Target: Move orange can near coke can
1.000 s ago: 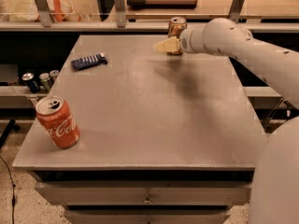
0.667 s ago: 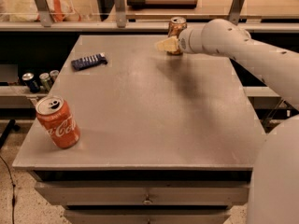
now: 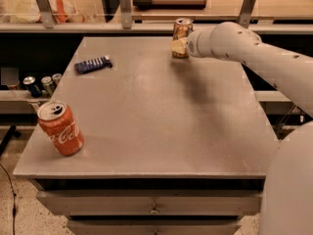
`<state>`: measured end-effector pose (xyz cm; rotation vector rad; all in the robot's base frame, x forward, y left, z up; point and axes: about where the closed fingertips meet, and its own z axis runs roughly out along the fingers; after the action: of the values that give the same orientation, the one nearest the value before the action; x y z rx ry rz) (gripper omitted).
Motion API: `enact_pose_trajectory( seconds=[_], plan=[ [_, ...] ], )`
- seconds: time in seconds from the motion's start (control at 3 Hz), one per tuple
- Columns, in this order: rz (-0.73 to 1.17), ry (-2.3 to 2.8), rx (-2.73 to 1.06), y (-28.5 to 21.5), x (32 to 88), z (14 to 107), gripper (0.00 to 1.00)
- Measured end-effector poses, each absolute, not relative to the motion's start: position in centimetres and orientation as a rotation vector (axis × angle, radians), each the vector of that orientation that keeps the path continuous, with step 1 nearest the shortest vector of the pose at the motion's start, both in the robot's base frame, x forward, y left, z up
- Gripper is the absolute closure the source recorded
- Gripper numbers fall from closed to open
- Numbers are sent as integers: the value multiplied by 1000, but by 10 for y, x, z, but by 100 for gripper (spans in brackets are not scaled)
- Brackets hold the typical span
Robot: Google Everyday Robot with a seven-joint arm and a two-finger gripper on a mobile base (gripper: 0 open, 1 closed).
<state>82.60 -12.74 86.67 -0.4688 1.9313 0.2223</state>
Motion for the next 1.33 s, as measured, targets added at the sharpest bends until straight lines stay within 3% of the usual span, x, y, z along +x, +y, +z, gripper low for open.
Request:
enact_pose_trajectory(
  seconds=[0.33,0.67,1.33],
  plan=[
    [224,1924,-474,-129,823,868,87],
    [236,1892,-479,-135,817,877,100],
    [239,1794,-559,-143,798,918,100]
  ],
)
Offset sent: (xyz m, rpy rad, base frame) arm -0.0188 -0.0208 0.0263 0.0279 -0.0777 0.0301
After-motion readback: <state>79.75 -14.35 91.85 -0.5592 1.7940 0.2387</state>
